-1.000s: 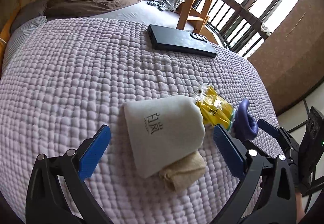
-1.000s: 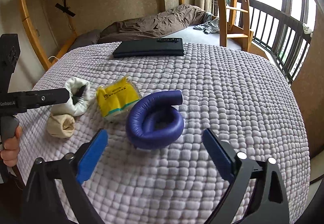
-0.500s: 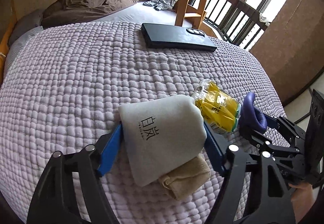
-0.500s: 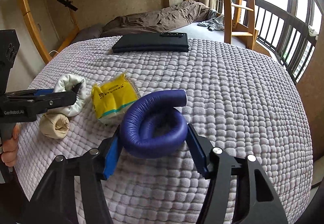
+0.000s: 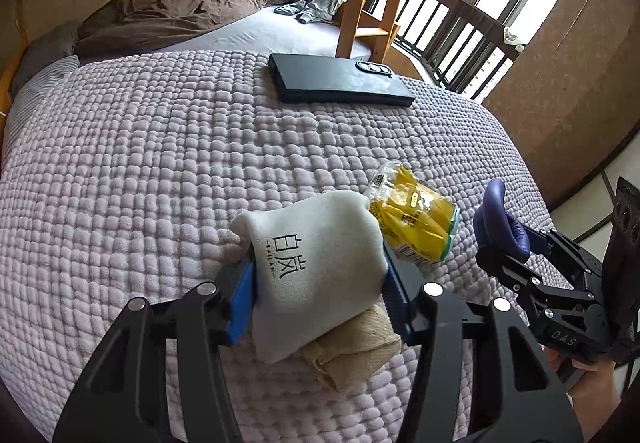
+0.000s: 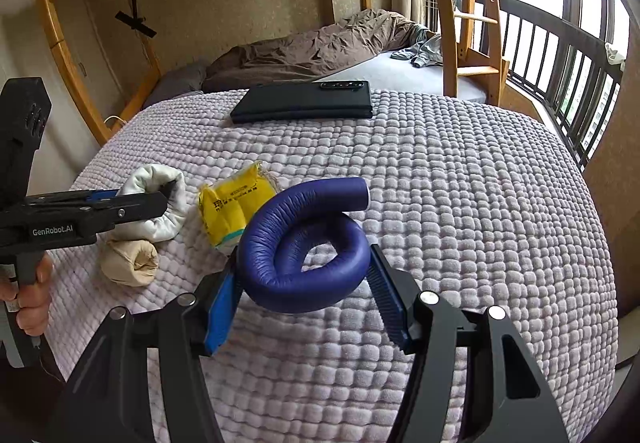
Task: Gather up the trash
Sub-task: 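Grasp the white cloth pouch with the left tool while the right tool grasps the blue foam curler, then carry the white pouch and blue curler in both tools over the white bin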
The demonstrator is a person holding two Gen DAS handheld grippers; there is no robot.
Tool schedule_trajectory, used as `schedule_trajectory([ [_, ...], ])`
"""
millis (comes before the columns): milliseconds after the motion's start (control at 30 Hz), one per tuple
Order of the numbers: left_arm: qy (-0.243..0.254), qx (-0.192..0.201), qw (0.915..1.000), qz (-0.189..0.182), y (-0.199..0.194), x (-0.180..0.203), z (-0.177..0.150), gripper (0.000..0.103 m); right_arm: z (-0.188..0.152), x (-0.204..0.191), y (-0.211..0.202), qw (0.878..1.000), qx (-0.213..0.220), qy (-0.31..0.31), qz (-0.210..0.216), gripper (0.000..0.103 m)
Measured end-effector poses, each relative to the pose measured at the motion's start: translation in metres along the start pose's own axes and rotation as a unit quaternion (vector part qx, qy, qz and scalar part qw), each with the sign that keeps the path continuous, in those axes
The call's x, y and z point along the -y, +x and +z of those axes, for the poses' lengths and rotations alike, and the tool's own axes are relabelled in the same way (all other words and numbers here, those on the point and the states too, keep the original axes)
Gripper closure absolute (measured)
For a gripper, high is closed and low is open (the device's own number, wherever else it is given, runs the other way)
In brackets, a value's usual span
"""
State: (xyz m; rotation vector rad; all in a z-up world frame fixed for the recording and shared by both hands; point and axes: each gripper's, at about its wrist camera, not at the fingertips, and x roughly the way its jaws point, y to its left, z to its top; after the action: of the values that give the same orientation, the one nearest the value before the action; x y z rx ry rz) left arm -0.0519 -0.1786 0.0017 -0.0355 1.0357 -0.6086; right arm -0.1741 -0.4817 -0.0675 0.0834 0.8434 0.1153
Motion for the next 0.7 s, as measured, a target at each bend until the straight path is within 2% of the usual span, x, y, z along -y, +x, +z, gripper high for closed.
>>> schedule_trajectory([
  [700, 0.011, 0.043, 0.9990, -0.007, -0.038, 0.003, 0.005, 0.049, -0.010, -0.011, -0.030, 1.000, 0.011, 0.004, 0.013, 0.044],
])
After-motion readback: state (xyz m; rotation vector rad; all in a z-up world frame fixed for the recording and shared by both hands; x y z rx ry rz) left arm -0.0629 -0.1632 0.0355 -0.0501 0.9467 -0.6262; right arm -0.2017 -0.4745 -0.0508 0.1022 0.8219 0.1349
